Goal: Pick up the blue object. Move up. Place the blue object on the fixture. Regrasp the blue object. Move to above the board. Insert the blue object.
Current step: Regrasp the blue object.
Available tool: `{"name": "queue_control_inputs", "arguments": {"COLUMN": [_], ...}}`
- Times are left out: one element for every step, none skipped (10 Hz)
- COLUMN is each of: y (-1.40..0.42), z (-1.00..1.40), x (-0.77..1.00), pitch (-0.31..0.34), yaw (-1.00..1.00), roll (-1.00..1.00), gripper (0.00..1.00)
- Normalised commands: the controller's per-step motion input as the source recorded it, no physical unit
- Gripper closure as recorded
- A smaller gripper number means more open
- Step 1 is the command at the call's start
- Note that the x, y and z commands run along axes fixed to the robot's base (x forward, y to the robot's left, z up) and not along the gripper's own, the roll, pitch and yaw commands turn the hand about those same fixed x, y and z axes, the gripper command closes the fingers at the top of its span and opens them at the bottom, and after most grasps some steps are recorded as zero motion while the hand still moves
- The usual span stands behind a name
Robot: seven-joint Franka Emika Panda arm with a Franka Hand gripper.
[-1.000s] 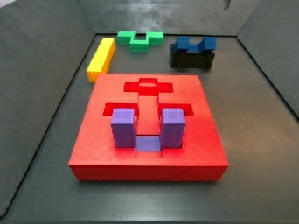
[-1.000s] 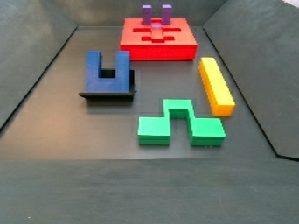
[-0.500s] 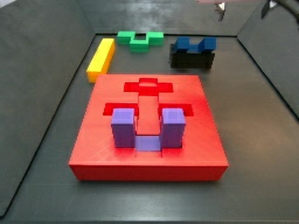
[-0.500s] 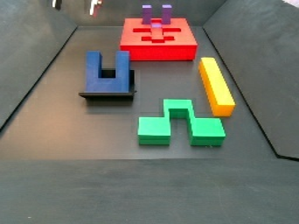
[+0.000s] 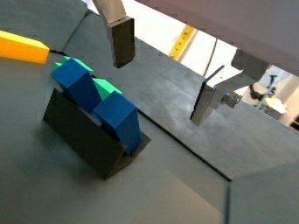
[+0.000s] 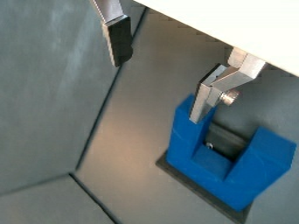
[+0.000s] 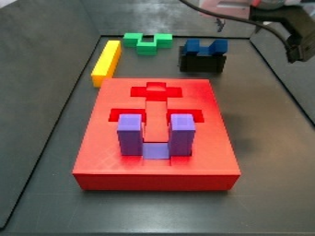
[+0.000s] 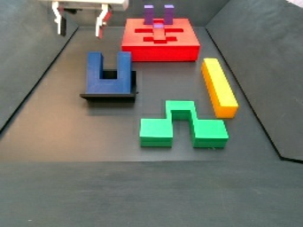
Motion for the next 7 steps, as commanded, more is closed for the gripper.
{"name": "queue_control_inputs", "arguments": {"y": [0.14, 0.06, 0.00, 0.00, 0.00, 0.00, 0.04], "z": [-0.25, -0.26, -0.29, -0.35, -0.10, 0.00, 0.00], "x": [0.00, -0.01, -0.09, -0.19, -0.16, -0.09, -0.09], "pitch": [0.054, 0.003, 0.000, 0.000, -0.149, -0.134, -0.023], "yaw": [0.20, 0.13, 0.03, 0.05, 0.04, 0.01, 0.00], "roll": [0.00, 0.00, 0.00, 0.00, -0.13, -0.03, -0.01], "gripper": [0.00, 0.00, 0.00, 0.00, 0.00, 0.00, 0.00]}}
